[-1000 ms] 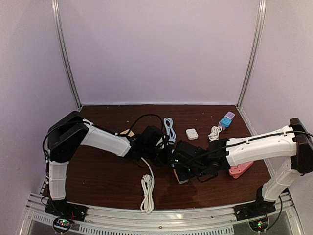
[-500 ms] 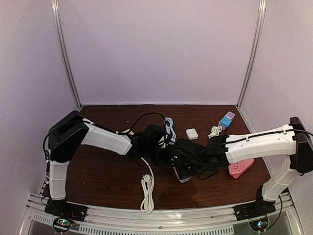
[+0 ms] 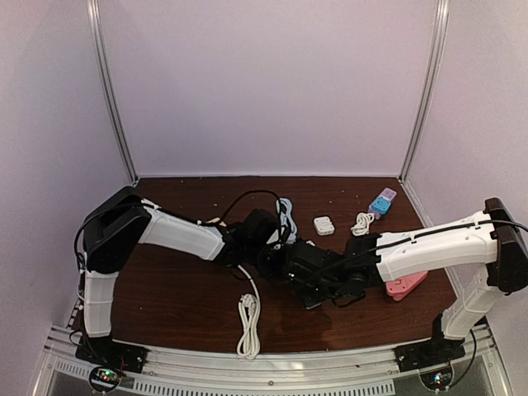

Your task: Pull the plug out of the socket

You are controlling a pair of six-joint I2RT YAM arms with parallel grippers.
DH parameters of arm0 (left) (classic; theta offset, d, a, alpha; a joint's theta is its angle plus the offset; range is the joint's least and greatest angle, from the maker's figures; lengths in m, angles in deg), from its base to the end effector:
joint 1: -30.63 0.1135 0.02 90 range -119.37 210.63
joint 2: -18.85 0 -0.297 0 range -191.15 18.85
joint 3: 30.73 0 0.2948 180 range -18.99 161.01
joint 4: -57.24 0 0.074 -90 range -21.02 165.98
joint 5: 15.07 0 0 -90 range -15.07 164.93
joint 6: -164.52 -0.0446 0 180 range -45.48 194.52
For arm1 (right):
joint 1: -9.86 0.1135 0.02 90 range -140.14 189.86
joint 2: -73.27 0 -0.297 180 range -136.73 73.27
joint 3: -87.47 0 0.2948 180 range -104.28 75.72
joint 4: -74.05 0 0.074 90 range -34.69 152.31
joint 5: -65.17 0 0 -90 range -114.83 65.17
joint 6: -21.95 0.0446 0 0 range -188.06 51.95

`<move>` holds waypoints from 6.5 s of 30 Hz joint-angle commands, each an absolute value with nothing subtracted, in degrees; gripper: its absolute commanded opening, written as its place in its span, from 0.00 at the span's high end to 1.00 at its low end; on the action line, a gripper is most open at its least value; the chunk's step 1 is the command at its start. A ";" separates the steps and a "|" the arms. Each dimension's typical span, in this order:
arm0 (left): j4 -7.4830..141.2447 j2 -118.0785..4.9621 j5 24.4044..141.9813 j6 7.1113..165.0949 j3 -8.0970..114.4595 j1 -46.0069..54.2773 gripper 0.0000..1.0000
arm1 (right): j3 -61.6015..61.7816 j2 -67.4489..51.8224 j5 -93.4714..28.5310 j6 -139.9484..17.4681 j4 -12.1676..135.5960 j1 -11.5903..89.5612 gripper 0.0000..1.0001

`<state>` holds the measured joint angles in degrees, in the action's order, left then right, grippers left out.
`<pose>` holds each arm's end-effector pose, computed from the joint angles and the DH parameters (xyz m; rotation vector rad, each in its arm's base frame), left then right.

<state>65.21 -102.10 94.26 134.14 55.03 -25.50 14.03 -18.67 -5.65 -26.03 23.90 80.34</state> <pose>0.2655 -0.4220 0.1189 0.1173 2.7139 -1.2391 0.1314 0.3268 0.2086 -0.5707 2.5945 0.1669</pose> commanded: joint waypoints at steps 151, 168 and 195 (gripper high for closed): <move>89.10 -71.65 78.99 115.30 47.59 3.58 0.83 | 18.16 -10.26 -18.03 -33.23 37.54 52.82 0.24; 79.71 -87.65 94.12 117.24 50.36 8.67 0.88 | 11.21 -14.17 -17.68 -36.30 35.37 58.41 0.24; 69.28 -81.87 93.71 124.18 37.33 -2.65 0.89 | -2.91 -35.94 -33.70 -62.17 52.44 65.65 0.27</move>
<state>72.03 -83.45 93.32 123.71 37.57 -2.12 -0.94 -34.45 -29.74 -56.79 49.38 66.54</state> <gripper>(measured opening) 0.114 0.742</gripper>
